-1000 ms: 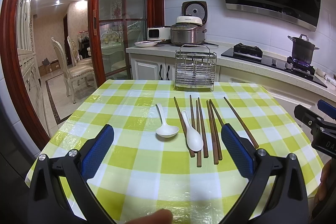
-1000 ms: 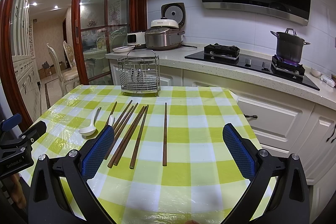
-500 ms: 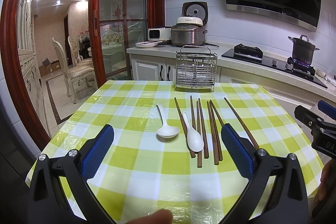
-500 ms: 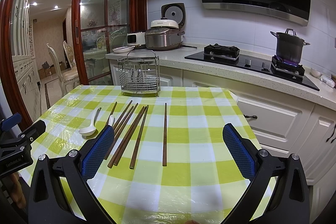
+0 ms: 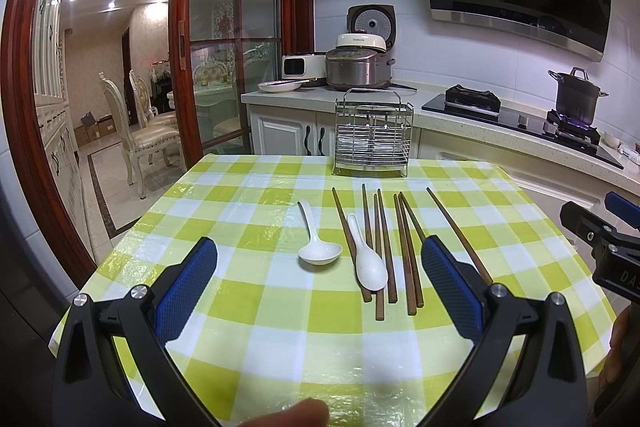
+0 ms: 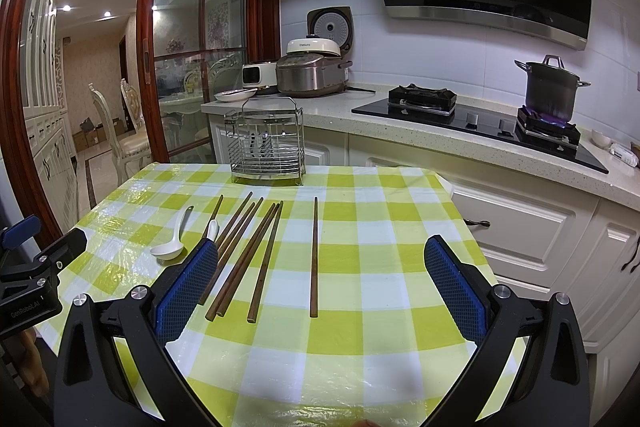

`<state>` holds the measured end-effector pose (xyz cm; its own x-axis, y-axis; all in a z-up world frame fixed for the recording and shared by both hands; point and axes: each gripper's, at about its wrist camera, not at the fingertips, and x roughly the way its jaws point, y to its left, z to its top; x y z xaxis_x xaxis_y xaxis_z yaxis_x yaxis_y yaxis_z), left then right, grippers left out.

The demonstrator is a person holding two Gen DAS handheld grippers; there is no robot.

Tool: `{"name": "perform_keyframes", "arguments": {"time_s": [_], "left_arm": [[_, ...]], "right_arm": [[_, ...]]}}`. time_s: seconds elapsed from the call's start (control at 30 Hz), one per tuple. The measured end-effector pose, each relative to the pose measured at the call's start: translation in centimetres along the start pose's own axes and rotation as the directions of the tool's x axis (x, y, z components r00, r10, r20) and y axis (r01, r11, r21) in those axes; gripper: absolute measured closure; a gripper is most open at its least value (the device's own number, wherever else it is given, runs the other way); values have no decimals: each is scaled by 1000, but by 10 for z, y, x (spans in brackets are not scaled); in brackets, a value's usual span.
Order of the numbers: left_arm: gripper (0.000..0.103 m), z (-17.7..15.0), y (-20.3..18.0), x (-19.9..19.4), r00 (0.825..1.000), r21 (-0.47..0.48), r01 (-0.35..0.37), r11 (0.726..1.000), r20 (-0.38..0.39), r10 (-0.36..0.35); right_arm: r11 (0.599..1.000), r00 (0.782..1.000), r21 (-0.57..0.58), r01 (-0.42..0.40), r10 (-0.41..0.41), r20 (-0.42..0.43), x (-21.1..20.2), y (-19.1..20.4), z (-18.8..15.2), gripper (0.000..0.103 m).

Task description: Organize utensils

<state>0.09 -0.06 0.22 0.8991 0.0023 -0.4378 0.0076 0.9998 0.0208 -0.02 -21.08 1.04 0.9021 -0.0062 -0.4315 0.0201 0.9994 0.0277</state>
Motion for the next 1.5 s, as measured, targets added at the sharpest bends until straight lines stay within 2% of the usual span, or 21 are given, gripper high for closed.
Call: {"name": "perform_keyframes", "arguments": {"time_s": [0.37, 0.4, 0.47, 1.1, 1.3, 1.5], "left_arm": [[4, 0, 0, 0, 1000, 0, 0, 1000, 1, 0], [4, -1, -1, 1, 1000, 10, 2, 1000, -18, -1], [4, 2, 1, -1, 1000, 0, 1, 1000, 0, -1], [4, 2, 0, 0, 1000, -5, 1, 1000, -4, -1], [4, -2, 2, 11, 998, 8, 30, 1000, -50, -30], [4, 2, 13, 35, 995, -19, 56, 998, -86, -58]], "right_arm": [[1000, 1000, 0, 0, 0, 0, 0, 0, 0, 6], [1000, 1000, 0, 0, 0, 0, 0, 0, 0, 6], [1000, 1000, 0, 0, 0, 0, 0, 0, 0, 6], [1000, 1000, -1, 2, -2, -3, -1, 0, -1, 6], [1000, 999, 27, 1, 0, -54, 15, -10, 1, 6], [1000, 992, 28, 3, 1, -125, 42, -16, -3, 6]]}}
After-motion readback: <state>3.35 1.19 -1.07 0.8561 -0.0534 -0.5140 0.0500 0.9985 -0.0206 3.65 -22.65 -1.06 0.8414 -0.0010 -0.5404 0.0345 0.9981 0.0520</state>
